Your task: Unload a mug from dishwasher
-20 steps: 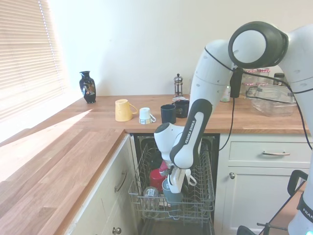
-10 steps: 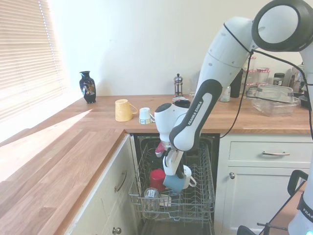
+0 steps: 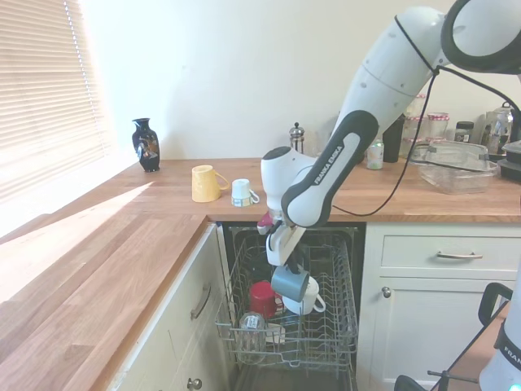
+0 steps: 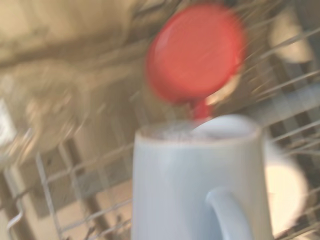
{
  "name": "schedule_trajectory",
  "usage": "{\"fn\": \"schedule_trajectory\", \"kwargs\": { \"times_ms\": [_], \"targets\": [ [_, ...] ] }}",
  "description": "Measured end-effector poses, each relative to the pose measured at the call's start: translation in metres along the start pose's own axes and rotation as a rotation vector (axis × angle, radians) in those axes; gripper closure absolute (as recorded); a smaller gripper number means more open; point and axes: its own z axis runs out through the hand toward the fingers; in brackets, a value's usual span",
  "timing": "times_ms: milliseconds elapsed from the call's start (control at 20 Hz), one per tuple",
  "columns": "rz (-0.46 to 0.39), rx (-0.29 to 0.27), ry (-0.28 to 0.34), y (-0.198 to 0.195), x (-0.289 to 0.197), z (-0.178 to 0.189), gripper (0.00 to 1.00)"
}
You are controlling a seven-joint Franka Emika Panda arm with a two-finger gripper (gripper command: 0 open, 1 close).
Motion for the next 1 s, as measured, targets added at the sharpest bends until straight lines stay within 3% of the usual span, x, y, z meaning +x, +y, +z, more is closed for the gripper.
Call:
{"fn": "schedule_trajectory", "kwargs": {
  "times_ms": [350,650,1000],
  "targets": [
    [0.122,0.071,0.057,0.025,0.024,-0.070,1.00],
    [0.260,0.113,0.082,0.085,0.050,-0.124,1.00],
    [0.387,0.121,0.025,0.145,0.032,-0.120,1.00]
  ]
}}
